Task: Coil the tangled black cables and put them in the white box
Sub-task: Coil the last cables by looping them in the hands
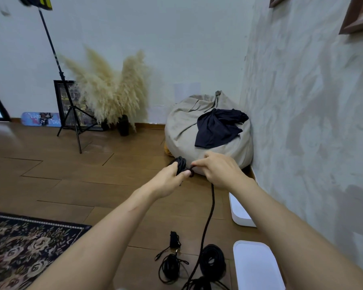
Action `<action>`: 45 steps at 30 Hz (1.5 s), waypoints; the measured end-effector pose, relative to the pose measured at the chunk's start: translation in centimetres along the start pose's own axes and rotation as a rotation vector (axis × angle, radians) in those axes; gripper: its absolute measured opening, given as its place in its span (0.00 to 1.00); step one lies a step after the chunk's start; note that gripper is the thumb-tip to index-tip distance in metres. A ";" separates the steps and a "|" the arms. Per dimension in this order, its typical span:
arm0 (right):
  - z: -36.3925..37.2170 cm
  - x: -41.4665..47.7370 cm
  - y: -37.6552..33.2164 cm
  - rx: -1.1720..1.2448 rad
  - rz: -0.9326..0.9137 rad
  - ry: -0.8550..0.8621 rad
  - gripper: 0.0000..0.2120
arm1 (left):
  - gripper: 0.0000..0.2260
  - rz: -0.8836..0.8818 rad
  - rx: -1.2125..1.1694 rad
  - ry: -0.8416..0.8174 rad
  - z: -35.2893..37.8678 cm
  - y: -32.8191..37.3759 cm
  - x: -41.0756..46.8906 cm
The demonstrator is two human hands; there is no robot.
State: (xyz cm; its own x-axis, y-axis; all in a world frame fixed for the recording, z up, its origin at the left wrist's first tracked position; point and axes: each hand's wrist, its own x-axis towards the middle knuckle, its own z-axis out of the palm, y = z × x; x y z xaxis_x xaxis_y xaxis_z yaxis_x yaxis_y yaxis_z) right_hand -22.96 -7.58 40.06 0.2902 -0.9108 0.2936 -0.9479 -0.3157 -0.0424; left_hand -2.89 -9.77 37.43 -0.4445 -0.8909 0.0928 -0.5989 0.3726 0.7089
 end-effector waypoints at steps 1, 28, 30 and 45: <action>0.2 0.1 -0.2 -0.028 0.022 -0.027 0.16 | 0.12 -0.015 0.029 0.000 0.1 -0.2 0.1; 0.4 -1.1 -0.2 1.086 0.291 -0.263 0.14 | 0.15 0.002 0.058 -0.057 0.8 1.4 -0.5; 0.3 -1.1 -0.5 1.109 0.305 -0.282 0.15 | 0.12 -0.006 0.020 -0.039 0.5 1.4 -0.5; -0.8 0.2 -1.7 1.504 0.500 -0.436 0.12 | 0.18 -0.076 0.101 0.138 0.4 1.8 -0.1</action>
State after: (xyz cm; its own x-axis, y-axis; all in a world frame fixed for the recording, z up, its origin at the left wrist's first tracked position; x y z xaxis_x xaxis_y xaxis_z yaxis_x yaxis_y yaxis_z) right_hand -21.43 -6.97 40.96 0.2727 -0.9149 -0.2978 -0.0577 0.2934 -0.9543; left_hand -4.17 -8.91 38.41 -0.3038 -0.9421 0.1420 -0.6940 0.3209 0.6445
